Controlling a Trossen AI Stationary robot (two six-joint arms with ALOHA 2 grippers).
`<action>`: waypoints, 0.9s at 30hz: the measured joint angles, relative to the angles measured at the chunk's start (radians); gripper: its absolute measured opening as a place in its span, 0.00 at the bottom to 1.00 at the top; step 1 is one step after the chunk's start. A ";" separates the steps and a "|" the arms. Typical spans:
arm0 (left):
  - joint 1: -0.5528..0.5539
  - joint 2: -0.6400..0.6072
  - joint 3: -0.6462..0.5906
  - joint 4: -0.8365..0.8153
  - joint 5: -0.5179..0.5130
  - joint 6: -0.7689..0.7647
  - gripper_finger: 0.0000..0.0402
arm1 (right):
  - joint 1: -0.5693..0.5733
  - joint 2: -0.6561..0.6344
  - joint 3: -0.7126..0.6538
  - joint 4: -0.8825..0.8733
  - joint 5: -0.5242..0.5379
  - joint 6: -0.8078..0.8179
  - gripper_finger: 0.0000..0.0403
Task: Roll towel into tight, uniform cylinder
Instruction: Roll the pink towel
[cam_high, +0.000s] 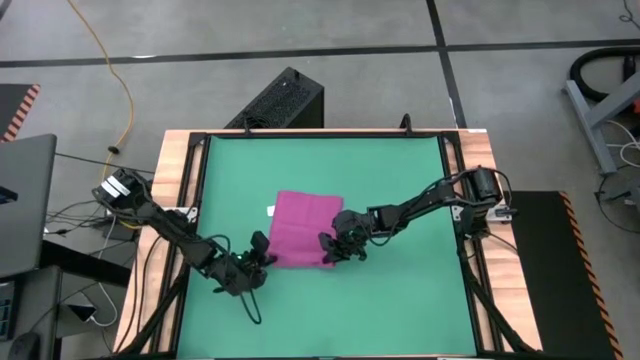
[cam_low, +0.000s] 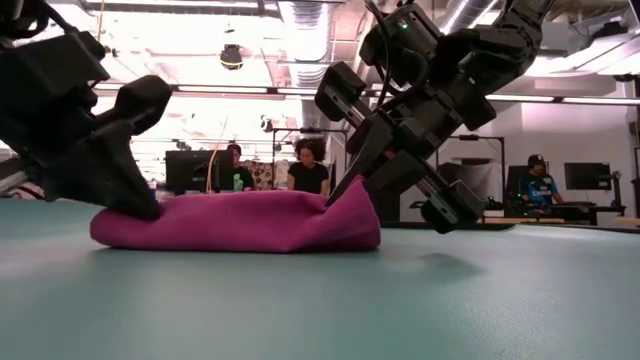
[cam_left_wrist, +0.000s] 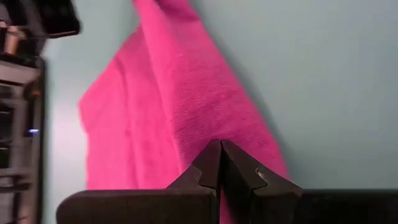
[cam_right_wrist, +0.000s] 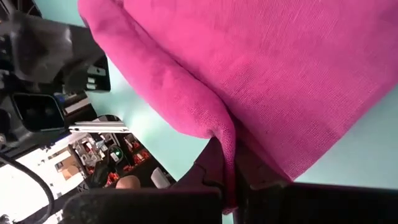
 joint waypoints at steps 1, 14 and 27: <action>0.000 0.000 -0.001 0.002 -0.014 0.018 0.00 | 0.002 0.000 0.000 0.000 0.000 0.000 0.04; 0.146 0.000 -0.001 -0.002 0.147 0.037 0.00 | 0.017 0.000 0.000 -0.009 0.050 0.001 0.05; 0.231 0.000 -0.001 0.021 0.286 0.027 0.00 | 0.092 0.000 0.000 -0.170 0.201 -0.160 0.16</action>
